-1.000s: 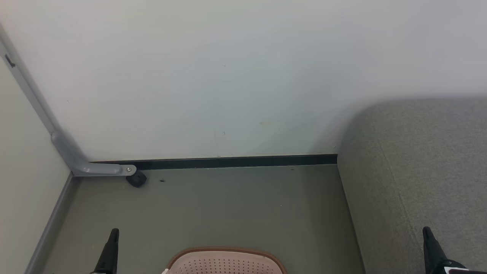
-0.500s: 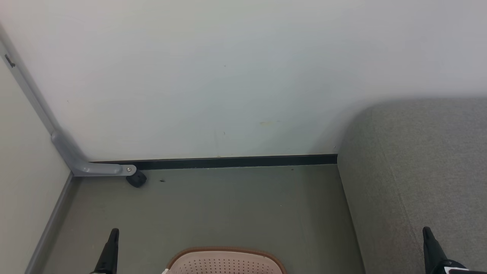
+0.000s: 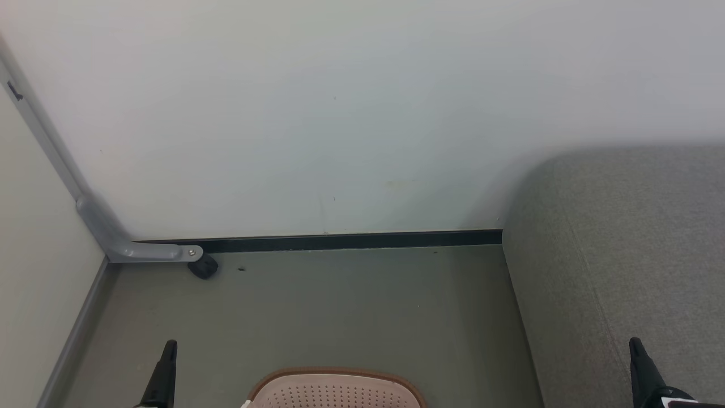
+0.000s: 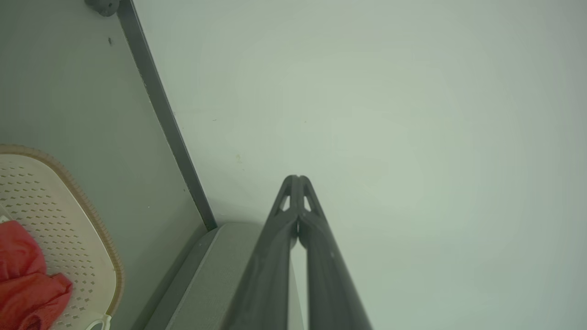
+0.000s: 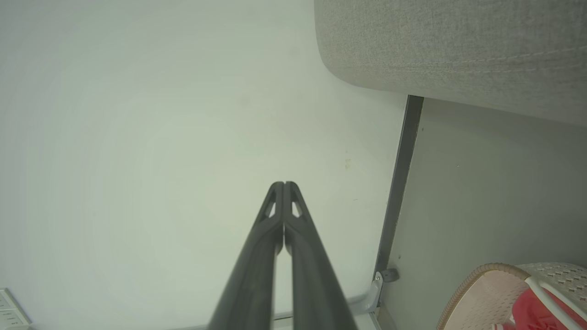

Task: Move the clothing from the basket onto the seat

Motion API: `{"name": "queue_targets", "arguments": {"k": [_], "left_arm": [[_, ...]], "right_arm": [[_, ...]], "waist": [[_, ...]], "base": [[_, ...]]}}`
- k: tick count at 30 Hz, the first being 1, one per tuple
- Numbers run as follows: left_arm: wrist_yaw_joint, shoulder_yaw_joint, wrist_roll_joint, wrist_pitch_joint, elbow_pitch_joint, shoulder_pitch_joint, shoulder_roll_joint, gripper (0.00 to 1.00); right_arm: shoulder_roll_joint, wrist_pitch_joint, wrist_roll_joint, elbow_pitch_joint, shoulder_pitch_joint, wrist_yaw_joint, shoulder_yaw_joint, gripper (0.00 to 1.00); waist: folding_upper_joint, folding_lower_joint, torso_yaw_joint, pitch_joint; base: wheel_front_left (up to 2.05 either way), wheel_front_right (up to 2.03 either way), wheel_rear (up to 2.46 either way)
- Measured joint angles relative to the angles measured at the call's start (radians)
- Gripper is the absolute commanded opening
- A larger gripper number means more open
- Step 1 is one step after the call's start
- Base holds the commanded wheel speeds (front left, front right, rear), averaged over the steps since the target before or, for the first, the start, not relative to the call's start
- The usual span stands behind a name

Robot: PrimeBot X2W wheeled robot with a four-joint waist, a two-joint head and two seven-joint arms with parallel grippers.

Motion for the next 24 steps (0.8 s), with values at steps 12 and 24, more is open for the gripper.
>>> {"name": "queue_targets", "arguments": {"k": [12, 24], "left_arm": [[0.0, 0.0, 0.0, 0.0, 0.0, 0.0, 0.0, 0.0], [0.0, 0.0, 0.0, 0.0, 0.0, 0.0, 0.0, 0.0]], "right_arm": [[0.0, 0.0, 0.0, 0.0, 0.0, 0.0, 0.0, 0.0], [0.0, 0.0, 0.0, 0.0, 0.0, 0.0, 0.0, 0.0]], "waist": [[0.0, 0.0, 0.0, 0.0], [0.0, 0.0, 0.0, 0.0]], "base": [[0.0, 0.0, 0.0], [0.0, 0.0, 0.0]]}}
